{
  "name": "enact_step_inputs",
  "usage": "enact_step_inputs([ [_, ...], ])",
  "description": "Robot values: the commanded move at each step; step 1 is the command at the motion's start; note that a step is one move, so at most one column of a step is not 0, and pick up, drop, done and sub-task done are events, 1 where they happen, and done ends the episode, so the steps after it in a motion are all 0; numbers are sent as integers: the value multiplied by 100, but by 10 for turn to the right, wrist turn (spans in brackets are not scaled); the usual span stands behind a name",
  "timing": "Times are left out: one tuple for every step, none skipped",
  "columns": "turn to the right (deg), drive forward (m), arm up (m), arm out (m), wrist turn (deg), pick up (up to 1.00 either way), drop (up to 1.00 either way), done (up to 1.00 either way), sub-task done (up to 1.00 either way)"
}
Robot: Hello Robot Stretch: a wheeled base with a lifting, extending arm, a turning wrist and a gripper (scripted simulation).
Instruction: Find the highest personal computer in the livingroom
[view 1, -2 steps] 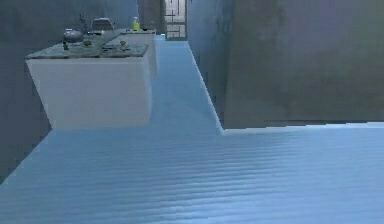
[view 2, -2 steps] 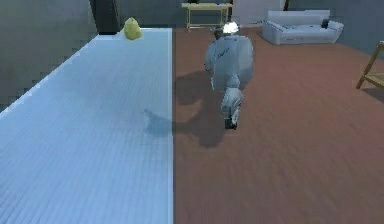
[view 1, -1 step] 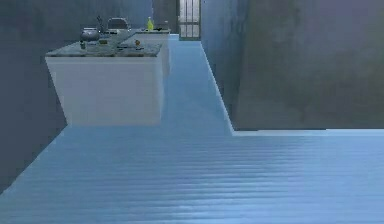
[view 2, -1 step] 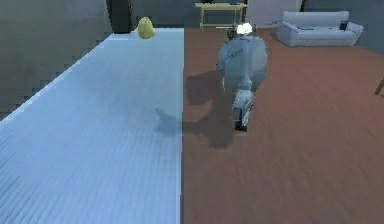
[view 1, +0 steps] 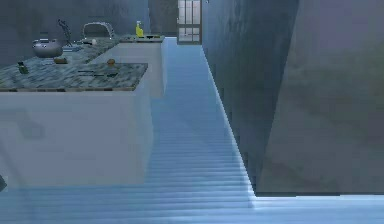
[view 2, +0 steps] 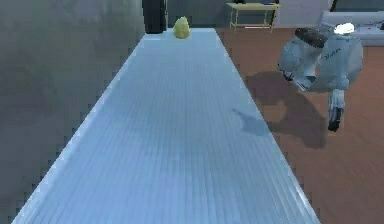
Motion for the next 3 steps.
enact_step_inputs([
  [0, 100, 0, 0, 0, 0, 0, 0, 0],
  [0, 100, 0, 0, 0, 0, 0, 0, 0],
  [-30, 0, 0, 0, 0, 0, 0, 0, 0],
])
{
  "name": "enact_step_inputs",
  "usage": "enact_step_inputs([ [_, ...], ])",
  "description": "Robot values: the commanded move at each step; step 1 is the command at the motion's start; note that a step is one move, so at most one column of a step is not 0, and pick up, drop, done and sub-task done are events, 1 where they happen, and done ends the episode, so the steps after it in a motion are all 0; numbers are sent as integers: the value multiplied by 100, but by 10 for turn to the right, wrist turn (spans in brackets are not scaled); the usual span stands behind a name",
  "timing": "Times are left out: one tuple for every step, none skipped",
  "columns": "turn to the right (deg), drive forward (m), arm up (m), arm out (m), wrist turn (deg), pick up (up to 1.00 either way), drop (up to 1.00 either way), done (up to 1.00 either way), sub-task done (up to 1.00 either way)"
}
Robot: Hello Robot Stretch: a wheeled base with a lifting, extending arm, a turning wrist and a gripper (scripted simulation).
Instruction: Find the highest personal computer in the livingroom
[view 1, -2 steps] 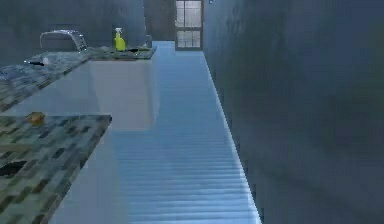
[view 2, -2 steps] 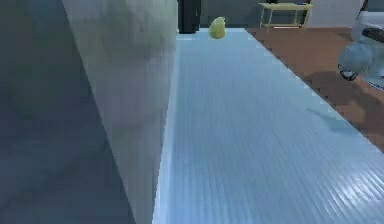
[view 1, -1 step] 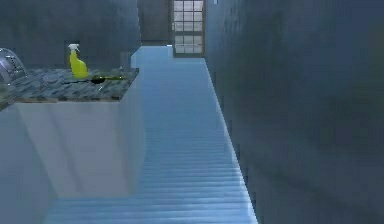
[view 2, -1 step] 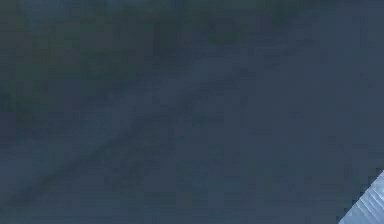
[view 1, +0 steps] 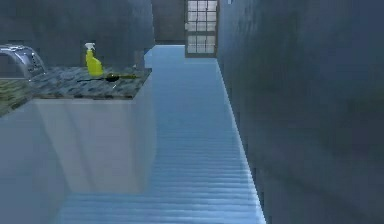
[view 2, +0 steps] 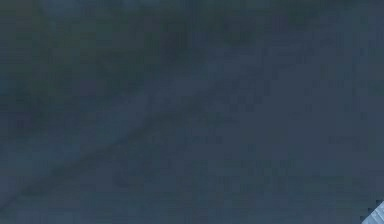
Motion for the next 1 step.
enact_step_inputs([
  [0, 100, 0, 0, 0, 0, 0, 0, 0],
])
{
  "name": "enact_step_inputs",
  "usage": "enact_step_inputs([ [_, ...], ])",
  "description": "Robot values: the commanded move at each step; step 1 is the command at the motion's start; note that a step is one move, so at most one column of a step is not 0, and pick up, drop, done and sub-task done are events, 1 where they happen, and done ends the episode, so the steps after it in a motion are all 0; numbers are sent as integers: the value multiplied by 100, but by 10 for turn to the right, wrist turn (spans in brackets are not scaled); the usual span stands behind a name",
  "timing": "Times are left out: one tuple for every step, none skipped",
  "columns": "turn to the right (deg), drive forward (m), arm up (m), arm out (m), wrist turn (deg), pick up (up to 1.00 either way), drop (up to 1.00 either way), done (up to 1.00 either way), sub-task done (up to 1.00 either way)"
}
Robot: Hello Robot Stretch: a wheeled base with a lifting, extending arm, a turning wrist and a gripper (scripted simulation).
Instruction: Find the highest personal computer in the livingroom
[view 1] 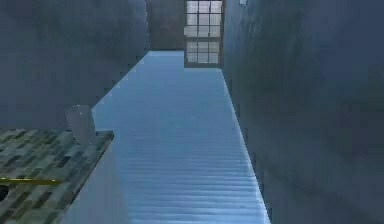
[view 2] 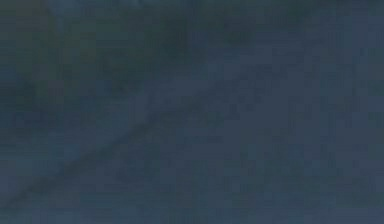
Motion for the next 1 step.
enact_step_inputs([
  [0, 95, 0, 0, 0, 0, 0, 0, 0],
])
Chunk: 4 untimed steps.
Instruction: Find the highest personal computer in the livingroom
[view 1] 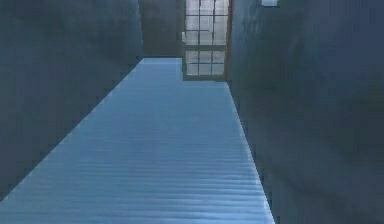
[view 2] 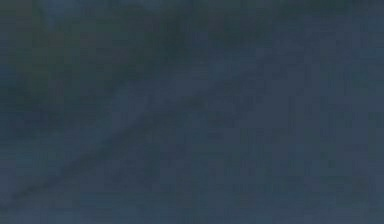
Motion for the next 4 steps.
enact_step_inputs([
  [-90, 0, 0, 0, 0, 0, 0, 0, 0],
  [0, 100, 0, 0, 0, 0, 0, 0, 0],
  [0, 100, 0, 0, 0, 0, 0, 0, 0],
  [-30, 0, 0, 0, 0, 0, 0, 0, 0],
])
